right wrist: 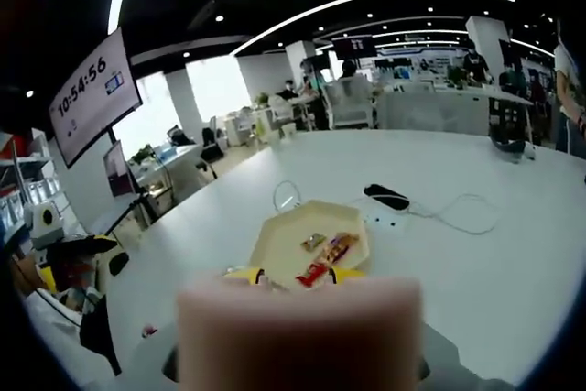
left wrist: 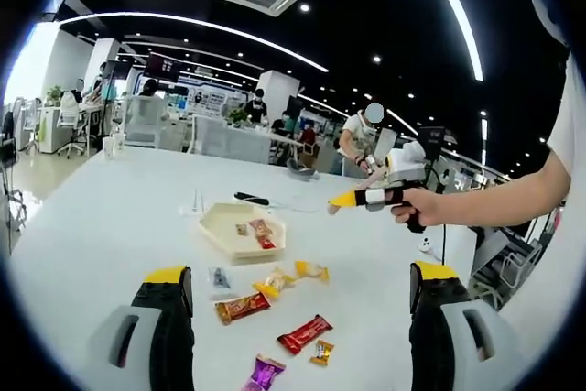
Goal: Place the target food into the container with the food tongs after gripping and lifting it, then release it inside without dropping or visibly crushing the food.
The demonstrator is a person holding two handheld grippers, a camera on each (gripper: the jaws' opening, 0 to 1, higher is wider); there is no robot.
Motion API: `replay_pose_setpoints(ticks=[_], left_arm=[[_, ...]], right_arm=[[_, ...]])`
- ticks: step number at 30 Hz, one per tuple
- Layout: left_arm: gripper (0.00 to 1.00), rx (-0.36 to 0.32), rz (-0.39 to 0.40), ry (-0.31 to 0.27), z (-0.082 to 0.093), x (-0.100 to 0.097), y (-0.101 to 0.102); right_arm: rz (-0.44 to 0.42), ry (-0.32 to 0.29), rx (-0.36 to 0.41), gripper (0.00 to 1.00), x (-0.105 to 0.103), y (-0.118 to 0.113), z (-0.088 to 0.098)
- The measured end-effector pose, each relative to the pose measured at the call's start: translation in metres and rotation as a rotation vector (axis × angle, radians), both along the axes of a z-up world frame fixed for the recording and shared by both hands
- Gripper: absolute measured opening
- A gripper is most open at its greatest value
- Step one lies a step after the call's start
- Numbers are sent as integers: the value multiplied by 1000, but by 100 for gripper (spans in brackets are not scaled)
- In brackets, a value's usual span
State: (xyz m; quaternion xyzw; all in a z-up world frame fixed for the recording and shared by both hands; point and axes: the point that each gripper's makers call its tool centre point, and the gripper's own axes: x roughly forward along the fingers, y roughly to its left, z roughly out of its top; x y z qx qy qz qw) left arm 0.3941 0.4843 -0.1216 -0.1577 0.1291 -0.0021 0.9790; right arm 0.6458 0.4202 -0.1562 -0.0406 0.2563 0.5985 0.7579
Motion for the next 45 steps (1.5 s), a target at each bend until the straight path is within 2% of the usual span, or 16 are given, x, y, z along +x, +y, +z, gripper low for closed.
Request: replay_pose_setpoints(ticks=[5,10,12,23,28,34,41,45], left_arm=[[99,2,21,-17,6,-1,6],[99,1,4,5,-3,1,6],[99,2,-1,11,-4,1,5],[99,-5,-18,28,-9,4,0],[99,-6,-1,18,-5,4,4],[99,-11,-13,34,-10,7,1],[99,-6,8,38,-9,-1,2],[99,-2,20,52,-10,-8,0]], right_arm=[[10,-3,-17,27,-2,-1,-9],[-6,-1,-22,27,2,-3,-18],[-22,20,-18,27,2,-4,-20],[-18,31,-58,27,-9,-13,-42],[-16,35,-52,27,-10,-13,-41],[-23,41,-56,27,-7,-13,-45],[-15,58,-70,27,-12,-12,-58],[8,39,-86,27,-14,-13,-61]])
